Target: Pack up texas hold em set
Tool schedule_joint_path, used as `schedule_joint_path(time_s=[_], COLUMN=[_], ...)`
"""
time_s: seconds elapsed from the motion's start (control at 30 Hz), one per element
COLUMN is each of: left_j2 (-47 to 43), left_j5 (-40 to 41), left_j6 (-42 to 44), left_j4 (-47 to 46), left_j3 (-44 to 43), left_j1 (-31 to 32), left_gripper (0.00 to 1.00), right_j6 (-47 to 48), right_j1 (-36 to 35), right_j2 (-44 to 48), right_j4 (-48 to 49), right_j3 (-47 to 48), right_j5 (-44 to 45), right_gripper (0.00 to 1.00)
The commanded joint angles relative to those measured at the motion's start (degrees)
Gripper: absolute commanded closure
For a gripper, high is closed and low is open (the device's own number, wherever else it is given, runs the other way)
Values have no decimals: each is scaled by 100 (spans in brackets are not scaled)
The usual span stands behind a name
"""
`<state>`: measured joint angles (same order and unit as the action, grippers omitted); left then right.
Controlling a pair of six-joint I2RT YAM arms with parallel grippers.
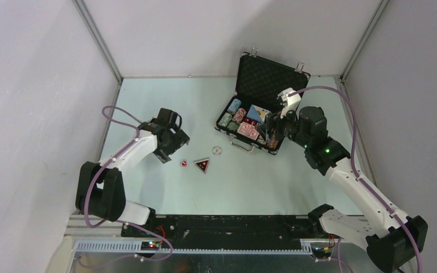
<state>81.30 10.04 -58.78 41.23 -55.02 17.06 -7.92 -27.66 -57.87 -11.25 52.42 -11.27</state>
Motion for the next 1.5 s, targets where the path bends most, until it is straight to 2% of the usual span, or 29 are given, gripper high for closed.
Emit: schedule_joint_path(time_s=[0.0,0.1,0.2,0.37,0.43,0.77,0.97,1.03,1.1,1.2,1.27,1.3,1.37,1.47], left_j2=[124,288,631,977,1011,1494,1680,1671,1625,1560,1544,1537,1513,1604], left_j5=[-66,-156,-358,-419,-511,-607,-796,-760,-680,-588,-584,-566,-366,-244], left_j6=[-496,-393,235,1114,1209,1446,1496,1507,1527,1562,1627,1670,1871,2464], left_j4=[43,275,438,711,667,702,580,553,557,580,597,638,762,904], left_j3=[-237,-290,-489,-710,-677,-698,-678,-675,-676,-695,-752,-842,-1155,-1828], left_j1=[-41,-36,-29,45,51,236,299,312,322,333,350,392,588,955], left_gripper=[4,7,11,30,35,38,53,63,69,71,75,81,85,83], right_j6=[225,237,182,26,-3,-67,-74,-82,-78,-86,-80,-79,-66,-65], right_j1=[-16,-6,1,50,75,174,200,207,218,219,234,234,243,271], right_j2=[110,84,55,-40,-62,-80,-54,-50,-54,-65,-67,-67,-59,-66], right_j4=[61,42,35,71,113,192,122,92,55,42,43,39,31,-5], right_j3=[-12,-13,-13,-13,-13,-11,-8,-11,-13,-8,-11,-12,-8,-8], right_j5=[-20,25,-29,-320,-388,-550,-552,-552,-552,-556,-560,-567,-569,-547], right_gripper=[30,30,30,32,32,33,33,33,34,34,34,34,34,34])
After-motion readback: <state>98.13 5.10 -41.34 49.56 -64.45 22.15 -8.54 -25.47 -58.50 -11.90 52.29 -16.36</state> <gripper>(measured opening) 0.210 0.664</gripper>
